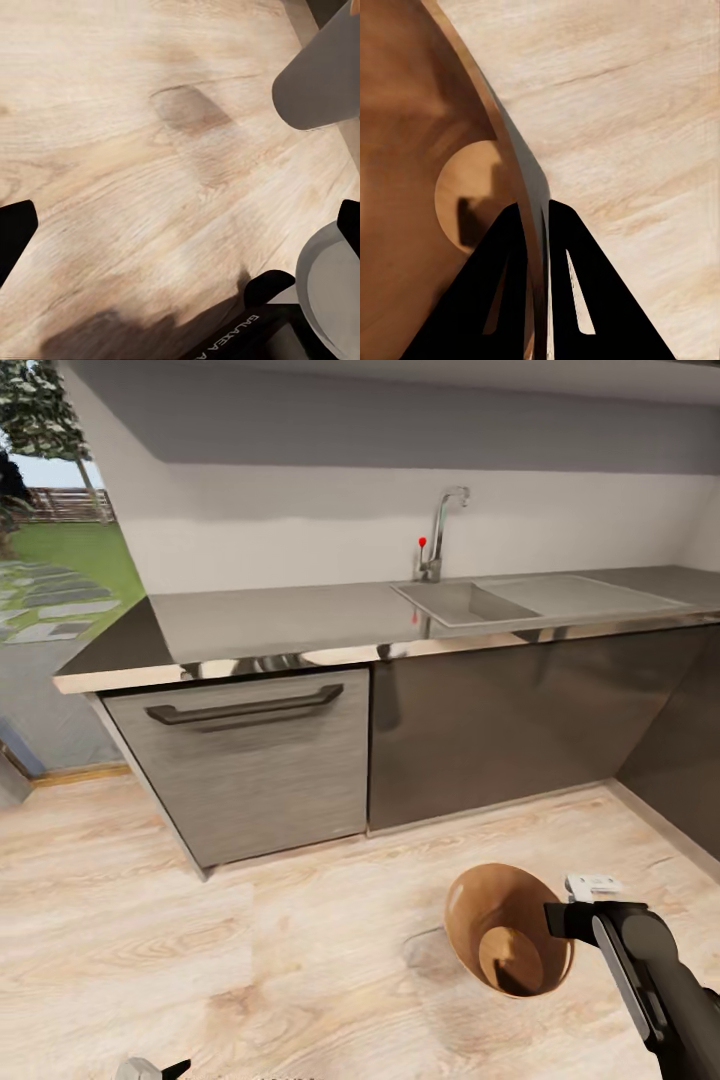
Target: Put the three can of soda from the living room inside the tash can in the kitchen.
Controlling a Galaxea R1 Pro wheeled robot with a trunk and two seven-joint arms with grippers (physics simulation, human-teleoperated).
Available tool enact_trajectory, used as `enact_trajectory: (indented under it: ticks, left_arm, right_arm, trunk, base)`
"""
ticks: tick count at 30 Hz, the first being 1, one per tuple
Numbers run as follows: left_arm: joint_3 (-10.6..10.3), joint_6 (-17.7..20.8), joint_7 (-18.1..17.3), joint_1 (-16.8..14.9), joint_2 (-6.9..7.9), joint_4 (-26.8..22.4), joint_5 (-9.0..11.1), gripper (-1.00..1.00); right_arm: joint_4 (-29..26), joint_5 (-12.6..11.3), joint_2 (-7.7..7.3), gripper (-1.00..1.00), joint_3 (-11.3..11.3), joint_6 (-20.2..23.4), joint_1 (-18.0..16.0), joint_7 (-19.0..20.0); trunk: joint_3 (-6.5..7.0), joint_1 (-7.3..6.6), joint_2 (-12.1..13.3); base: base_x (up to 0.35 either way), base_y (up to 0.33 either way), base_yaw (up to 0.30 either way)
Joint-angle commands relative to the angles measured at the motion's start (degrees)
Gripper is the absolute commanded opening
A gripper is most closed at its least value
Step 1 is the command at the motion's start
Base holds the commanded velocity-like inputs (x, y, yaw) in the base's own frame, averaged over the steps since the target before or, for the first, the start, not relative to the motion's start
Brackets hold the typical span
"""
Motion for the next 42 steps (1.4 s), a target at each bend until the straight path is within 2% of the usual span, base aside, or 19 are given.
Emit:
enact_trajectory:
  ticks: [1,31,42]
  left_arm:
    - [0.0,0.0,0.0,0.0,0.01,0.0,0.0,1.00]
    - [0.0,0.0,0.0,0.0,0.03,0.0,0.0,1.00]
    - [0.0,0.0,0.0,0.0,0.03,0.0,0.0,1.00]
  right_arm:
    - [0.0,-0.6,0.00,-1.00,0.0,0.0,0.0,0.3]
    - [0.1,-0.6,0.02,-1.00,0.0,0.0,0.0,0.3]
    - [0.2,-0.6,0.07,-1.00,0.0,0.0,0.0,0.3]
  trunk:
    - [0.00,0.00,0.0]
    - [0.00,0.00,0.0]
    - [0.00,0.00,0.0]
  base:
    - [0.000,0.000,0.290]
    - [0.000,0.000,0.290]
    - [0.000,0.095,0.290]
